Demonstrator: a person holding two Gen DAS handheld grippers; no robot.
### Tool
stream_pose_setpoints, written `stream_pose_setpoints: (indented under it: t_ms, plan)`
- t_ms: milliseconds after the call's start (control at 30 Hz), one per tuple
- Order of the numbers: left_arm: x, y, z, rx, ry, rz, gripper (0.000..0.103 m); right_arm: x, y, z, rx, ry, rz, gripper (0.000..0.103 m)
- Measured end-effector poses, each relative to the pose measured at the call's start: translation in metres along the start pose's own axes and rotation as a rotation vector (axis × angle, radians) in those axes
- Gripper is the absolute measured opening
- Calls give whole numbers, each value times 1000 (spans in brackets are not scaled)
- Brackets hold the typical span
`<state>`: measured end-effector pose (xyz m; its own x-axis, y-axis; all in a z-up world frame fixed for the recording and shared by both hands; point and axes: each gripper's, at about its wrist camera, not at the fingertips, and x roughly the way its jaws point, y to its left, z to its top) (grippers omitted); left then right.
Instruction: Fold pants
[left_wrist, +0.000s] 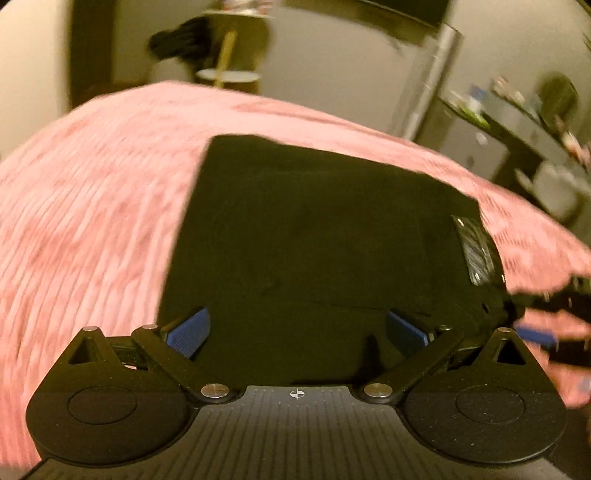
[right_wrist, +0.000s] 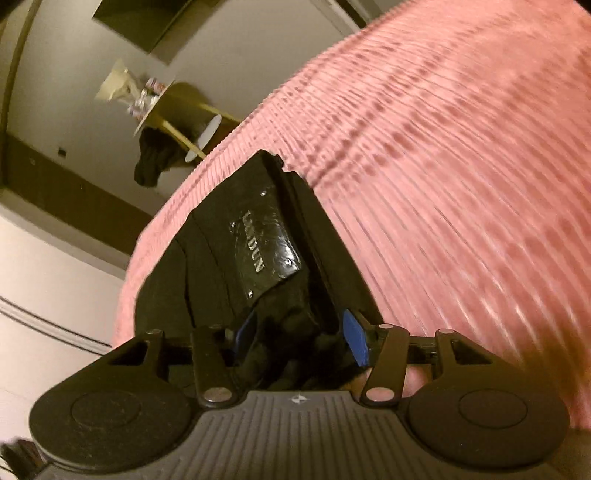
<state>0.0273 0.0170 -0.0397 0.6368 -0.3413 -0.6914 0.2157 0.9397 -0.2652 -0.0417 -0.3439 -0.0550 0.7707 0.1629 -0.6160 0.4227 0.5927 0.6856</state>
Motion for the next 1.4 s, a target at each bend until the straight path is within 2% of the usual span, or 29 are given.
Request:
stream_pose_setpoints:
  t_ms: [100,200,300,333,367,400,467,600,633,667,700,800,900,967,1000,1033,1100,1233,1300,1333,1400]
  plan:
    - [-9,18,1,-136,-46,21,103,3,-2,-4,40,31,17,56]
    - [-6,37,4,-266,-15,49,103,13,-3,-7,56,59,15,57]
    - [-6,56,3,-402,0,11,103,19,-10,-7,135,43,69,60]
    - [-7,60,2,-433,-1,-5,103,18,-12,-7,146,34,85,48]
    - [-7,64,2,-458,-1,-17,103,18,-12,-6,148,16,101,40]
    - [-7,66,2,-469,4,-22,103,17,-13,-7,149,7,128,37]
    - [-7,65,-2,-469,6,-26,103,16,-12,-8,149,-16,146,37]
    - [-3,60,-2,-443,12,-4,103,30,-15,-9,201,-17,160,50]
    - [-2,59,-1,-435,16,6,103,34,-14,-8,200,-9,156,49]
    - [-1,57,-1,-425,19,17,103,37,-11,-8,187,-6,147,48]
    - [0,56,-1,-417,20,25,103,38,-8,-8,162,-12,129,40]
    - [0,52,-2,-384,21,42,103,34,6,-10,64,-60,83,34]
    - [-1,47,-2,-346,17,64,103,19,24,-14,-47,-139,86,31]
    - [-2,43,-3,-314,4,76,103,11,26,-13,-49,-182,98,30]
    - [-2,42,-2,-301,0,80,103,10,25,-12,-45,-194,72,30]
    - [-2,40,-2,-291,-2,85,103,13,24,-10,-55,-185,34,32]
    - [1,38,-1,-272,1,87,103,32,16,-6,-34,-86,-45,36]
    - [5,35,0,-249,13,86,103,30,13,5,-2,-40,20,51]
    - [6,35,2,-234,13,78,103,21,15,11,-33,-55,13,54]
    - [7,35,4,-223,15,73,103,17,14,14,-49,-67,15,61]
    - [12,35,9,-206,23,62,103,11,16,22,-102,-93,-8,66]
